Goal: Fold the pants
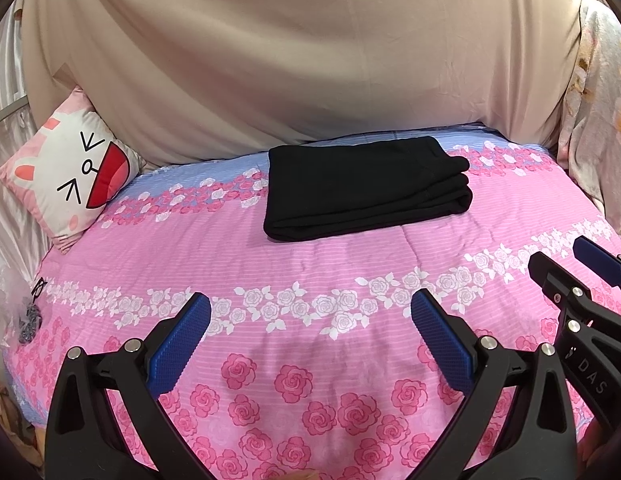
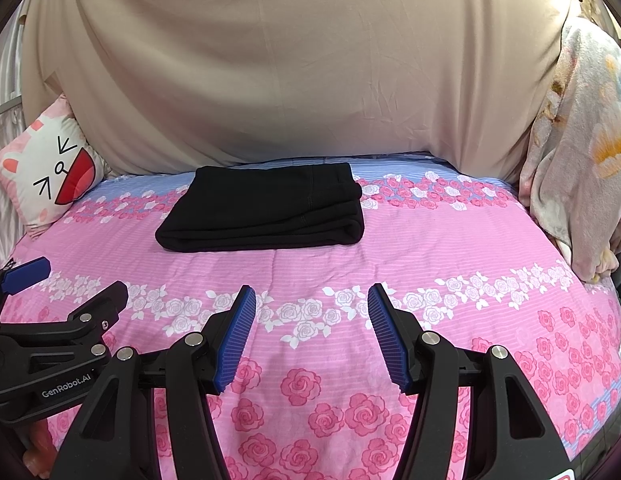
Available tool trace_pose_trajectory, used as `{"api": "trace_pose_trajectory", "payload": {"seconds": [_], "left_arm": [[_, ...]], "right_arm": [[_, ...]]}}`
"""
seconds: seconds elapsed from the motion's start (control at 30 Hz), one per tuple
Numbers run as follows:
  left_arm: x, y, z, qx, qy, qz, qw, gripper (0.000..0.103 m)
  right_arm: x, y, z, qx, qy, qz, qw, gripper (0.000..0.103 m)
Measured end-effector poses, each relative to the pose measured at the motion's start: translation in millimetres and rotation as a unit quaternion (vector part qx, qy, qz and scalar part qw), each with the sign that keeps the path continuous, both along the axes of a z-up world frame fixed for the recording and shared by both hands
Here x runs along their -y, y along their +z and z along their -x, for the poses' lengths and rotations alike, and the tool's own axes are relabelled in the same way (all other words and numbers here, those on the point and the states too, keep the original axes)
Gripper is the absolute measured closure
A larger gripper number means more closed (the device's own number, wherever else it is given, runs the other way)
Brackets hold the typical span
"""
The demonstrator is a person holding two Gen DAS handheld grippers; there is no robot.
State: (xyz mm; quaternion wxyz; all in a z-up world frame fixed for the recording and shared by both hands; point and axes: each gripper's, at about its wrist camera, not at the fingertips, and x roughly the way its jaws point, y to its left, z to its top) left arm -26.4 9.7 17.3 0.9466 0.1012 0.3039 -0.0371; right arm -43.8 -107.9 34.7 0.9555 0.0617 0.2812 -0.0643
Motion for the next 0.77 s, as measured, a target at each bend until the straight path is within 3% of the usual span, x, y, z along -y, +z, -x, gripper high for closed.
{"api": "trace_pose_trajectory", "payload": {"seconds": [0.27,0.4,0.53,0.63,0.77], "left_arm": [[1.3,-0.7,-0.9,0.002,-0.001,0.0,1.0,0.005],[-1.9,-1.3,1.1,0.025,-0.014,0.036,0.999,0.006],[-1.4,-9.3,-11.5,-0.008,-0.03,0.045,0.9985,0.005],[-3.3,-20.8,-20.6,-0.034,-0.011,0.033,0.9988,0.005],[-10.5,-35.9,-27.7,-0.056,-0.003,0.047,0.9973,0.005]], "right_arm": [[0.6,-0.3,-0.3,-0.001,0.0,0.0,1.0,0.046],[1.2,-3.3,-2.8,-0.006,-0.003,-0.002,1.0,0.046],[1.2,-9.2,-5.2,-0.015,-0.007,-0.002,1.0,0.046],[3.5,-13.9,-8.6,-0.022,-0.013,-0.002,1.0,0.046],[6.2,-22.2,-13.1,-0.028,-0.025,0.004,0.999,0.029]]}}
